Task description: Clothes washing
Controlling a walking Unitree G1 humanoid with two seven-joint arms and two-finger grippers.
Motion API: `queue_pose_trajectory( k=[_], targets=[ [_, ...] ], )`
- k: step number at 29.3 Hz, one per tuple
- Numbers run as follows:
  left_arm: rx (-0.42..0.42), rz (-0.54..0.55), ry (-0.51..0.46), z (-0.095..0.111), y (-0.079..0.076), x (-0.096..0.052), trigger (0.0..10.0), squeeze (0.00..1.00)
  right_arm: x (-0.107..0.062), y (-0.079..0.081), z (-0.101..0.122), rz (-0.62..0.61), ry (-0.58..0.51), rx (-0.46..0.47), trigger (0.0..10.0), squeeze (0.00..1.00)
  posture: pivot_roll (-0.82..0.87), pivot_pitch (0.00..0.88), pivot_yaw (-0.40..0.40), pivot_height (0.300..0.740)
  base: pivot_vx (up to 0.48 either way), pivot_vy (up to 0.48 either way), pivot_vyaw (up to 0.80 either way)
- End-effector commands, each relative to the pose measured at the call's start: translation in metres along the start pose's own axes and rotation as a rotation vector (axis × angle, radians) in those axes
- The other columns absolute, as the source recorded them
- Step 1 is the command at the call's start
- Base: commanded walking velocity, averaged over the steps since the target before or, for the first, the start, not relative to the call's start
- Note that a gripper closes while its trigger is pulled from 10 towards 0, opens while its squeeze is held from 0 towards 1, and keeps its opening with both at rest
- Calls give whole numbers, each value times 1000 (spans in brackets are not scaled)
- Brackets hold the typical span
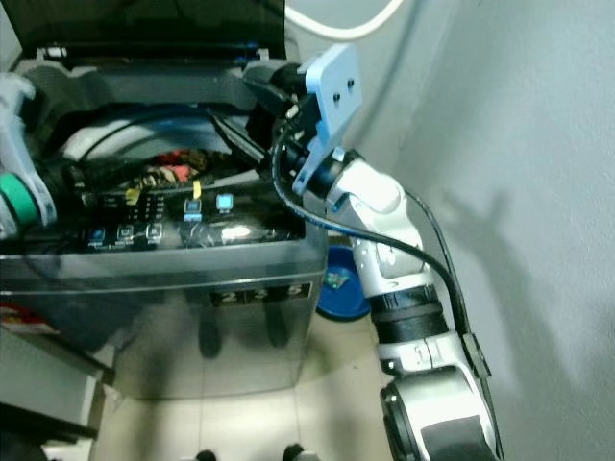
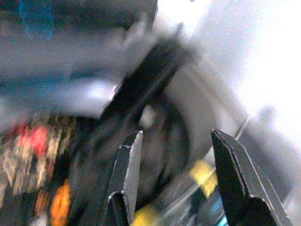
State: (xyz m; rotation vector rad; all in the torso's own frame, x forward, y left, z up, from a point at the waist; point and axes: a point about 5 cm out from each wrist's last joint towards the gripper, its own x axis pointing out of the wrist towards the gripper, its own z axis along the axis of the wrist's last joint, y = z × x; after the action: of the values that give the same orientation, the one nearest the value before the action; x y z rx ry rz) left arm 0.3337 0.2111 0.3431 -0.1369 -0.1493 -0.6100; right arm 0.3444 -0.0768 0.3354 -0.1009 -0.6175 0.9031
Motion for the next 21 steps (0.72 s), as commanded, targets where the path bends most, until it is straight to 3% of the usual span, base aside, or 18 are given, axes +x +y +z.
queue_pose_trajectory(
  k=[1, 2, 4, 5, 6, 9, 10, 12, 14, 15, 16, 17, 18, 19, 21],
  targets=[
    [90, 12, -82, 11, -4, 0, 10000, 0, -2, 2, 0, -3, -8, 11, 10000, 0, 81, 194, 80, 740, 0, 0, 0],
    [268, 24, -153, 18, -12, 3, 10000, 0, -1, 2, 0, -7, -15, 16, 10000, 0, 81, 190, 81, 740, 0, 0, 0],
    [268, 24, -153, 18, -12, 3, 10000, 0, -1, 2, 0, -7, -15, 16, 10000, 0, 81, 190, 81, 740, 0, 0, 0],
    [473, 12, -231, 24, -30, 6, 10000, 0, -1, 3, 1, -20, -25, 22, 10000, 0, 75, 188, 80, 740, 0, 0, 0],
    [473, 12, -231, 24, -30, 6, 10000, 0, -1, 3, 1, -20, -25, 22, 10000, 0, 75, 188, 80, 740, 0, 0, 0],
    [556, -3, -255, 21, -50, 6, 10000, 0, -6, 1, 2, -106, -38, 11, 10000, 0, 71, 182, 75, 740, 0, 0, 0],
    [556, -3, -255, 21, -50, 6, 10000, 0, -6, 1, 2, -106, -38, 11, 10000, 0, 71, 182, 75, 740, 0, 0, 0],
    [504, 56, -260, 11, -56, 8, 10000, 0, -16, -7, 5, -271, -50, -67, 10000, 0, 76, 164, 69, 740, 0, 0, 0],
    [475, 83, -265, 6, -57, 9, 10000, 0, -21, -10, 7, -341, -54, -103, 10000, 0, 76, 162, 67, 740, 0, 0, 0],
    [475, 83, -265, 6, -57, 9, 10000, 0, -21, -10, 7, -341, -54, -103, 10000, 0, 76, 162, 67, 740, 0, 0, 0],
    [445, 155, -275, 1, -54, 8, 10000, 0, -33, -17, 6, -457, -62, -108, 10000, 0, 74, 152, 56, 740, 0, 0, 0],
    [445, 155, -275, 1, -54, 8, 10000, 0, -33, -17, 6, -457, -62, -108, 10000, 0, 74, 152, 56, 740, 0, 0, 0],
    [433, 246, -294, -3, -46, 7, 10000, 0, -46, -21, 2, -549, -58, -117, 10000, 0, 69, 137, 47, 740, 0, 0, 0],
    [433, 246, -294, -3, -46, 7, 10000, 0, -46, -21, 2, -549, -58, -117, 10000, 0, 69, 137, 47, 740, 0, 0, 0],
    [344, 384, -344, -9, -30, 3, 10000, 0, -70, -28, -8, -676, -31, -106, 10000, 0, 60, 111, 36, 740, 0, 0, 0]
  ],
)
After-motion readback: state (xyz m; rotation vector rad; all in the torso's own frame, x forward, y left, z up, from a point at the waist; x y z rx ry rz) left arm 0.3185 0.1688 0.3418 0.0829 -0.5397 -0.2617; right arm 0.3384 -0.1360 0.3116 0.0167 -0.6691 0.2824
